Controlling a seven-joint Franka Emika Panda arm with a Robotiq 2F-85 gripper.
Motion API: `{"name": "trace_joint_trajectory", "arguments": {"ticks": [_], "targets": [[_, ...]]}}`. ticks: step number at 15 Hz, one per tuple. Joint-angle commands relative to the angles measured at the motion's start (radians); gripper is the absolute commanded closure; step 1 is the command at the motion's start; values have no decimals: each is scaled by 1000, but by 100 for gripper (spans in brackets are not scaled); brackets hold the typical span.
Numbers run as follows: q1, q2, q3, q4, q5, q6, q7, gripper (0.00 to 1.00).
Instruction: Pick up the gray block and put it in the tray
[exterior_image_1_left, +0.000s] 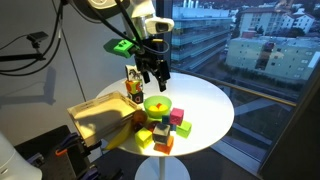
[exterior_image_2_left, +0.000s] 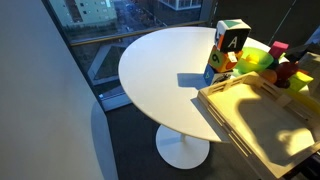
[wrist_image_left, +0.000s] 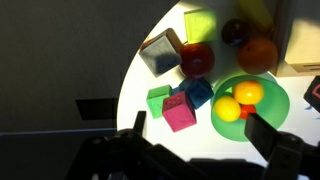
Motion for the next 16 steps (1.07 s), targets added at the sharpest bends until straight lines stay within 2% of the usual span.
{"name": "trace_joint_trajectory", "arguments": {"ticks": [1, 7, 11, 16], "targets": [[-33, 60, 32, 82, -81, -98, 44, 0], [-32, 166, 18, 161, -132, -234, -17, 0], [-29, 235, 13, 167, -163, -200, -87, 0], [-32, 292, 10, 162, -148, -142, -260, 0]]}}
